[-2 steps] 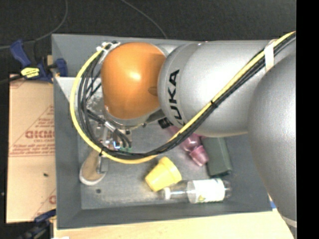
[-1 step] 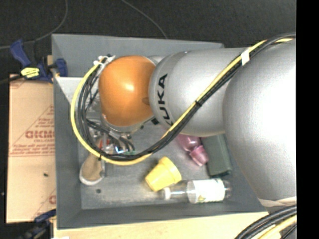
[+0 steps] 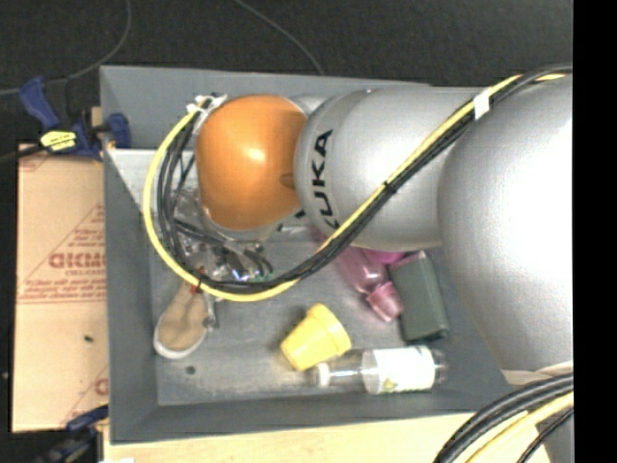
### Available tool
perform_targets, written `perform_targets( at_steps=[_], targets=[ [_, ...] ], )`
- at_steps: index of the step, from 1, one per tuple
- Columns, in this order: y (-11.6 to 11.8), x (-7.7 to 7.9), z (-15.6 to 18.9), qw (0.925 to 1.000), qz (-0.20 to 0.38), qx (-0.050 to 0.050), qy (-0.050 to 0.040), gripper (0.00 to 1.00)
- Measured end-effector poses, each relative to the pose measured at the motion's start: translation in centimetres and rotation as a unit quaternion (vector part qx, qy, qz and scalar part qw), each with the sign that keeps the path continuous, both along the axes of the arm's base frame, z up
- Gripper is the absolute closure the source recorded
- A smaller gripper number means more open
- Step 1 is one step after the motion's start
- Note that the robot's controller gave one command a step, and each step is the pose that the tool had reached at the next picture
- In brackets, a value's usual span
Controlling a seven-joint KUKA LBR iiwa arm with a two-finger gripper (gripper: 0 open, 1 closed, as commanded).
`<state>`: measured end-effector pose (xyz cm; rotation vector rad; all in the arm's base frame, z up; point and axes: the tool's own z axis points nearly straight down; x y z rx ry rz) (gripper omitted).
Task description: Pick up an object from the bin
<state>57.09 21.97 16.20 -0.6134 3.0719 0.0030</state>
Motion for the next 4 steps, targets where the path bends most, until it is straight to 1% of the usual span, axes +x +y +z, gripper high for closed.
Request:
perform_targets(
  at_steps=[1,2,3,4],
  targets=[
    [-0.6,-0.1,-4.1,0.9822,0.188,-0.002,0.0027,0.00],
    [-1.5,2.3,-9.2,0.9806,0.196,-0.001,-0.0010,0.00],
    [1.2,0.7,-9.1,0.9112,0.412,-0.002,-0.0008,1.00],
    [1.2,0.7,-9.1,0.9113,0.412,-0.002,-0.0006,1.00]
  ],
)
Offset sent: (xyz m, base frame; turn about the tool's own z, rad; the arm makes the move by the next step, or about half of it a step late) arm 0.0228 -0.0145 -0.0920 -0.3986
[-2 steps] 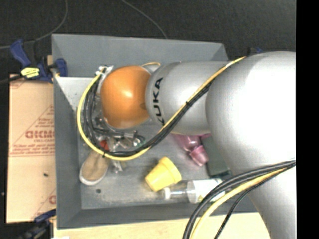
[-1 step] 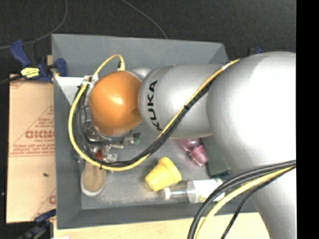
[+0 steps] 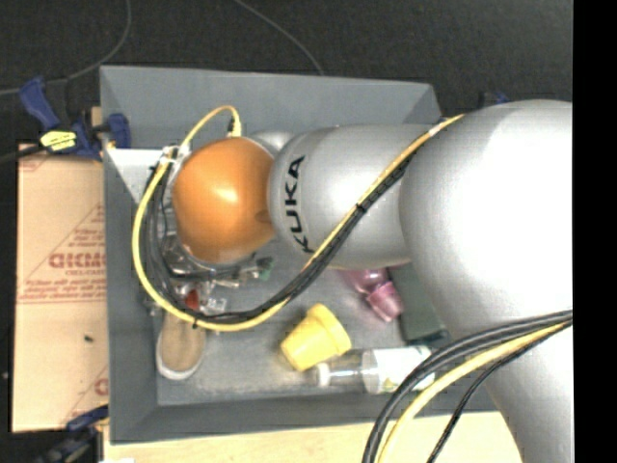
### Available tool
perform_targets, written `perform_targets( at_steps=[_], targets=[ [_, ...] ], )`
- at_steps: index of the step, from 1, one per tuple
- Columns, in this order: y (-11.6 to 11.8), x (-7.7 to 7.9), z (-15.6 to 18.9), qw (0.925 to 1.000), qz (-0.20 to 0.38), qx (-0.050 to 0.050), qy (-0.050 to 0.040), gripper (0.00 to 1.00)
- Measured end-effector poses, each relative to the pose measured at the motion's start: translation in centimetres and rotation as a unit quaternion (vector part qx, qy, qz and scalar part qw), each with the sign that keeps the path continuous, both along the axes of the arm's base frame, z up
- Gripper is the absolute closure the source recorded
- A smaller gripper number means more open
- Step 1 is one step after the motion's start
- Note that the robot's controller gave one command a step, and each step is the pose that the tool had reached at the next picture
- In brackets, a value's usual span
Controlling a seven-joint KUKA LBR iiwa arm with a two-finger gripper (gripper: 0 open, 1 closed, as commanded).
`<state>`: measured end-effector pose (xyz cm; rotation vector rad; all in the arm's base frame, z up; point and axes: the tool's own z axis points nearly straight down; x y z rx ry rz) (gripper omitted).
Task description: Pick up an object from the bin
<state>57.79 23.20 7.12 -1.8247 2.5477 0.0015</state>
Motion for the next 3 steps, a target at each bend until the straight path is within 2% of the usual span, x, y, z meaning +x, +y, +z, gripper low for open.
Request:
perform_targets(
  at_steps=[1,2,3],
  targets=[
    [0.0,-0.2,0.4,1.0000,0.000,-0.001,0.0022,1.00],
    [-0.1,-0.3,2.4,1.0000,-0.001,-0.002,0.0048,1.00],
    [-0.1,0.0,4.1,1.0000,-0.001,0.000,-0.0004,1.00]
  ],
)
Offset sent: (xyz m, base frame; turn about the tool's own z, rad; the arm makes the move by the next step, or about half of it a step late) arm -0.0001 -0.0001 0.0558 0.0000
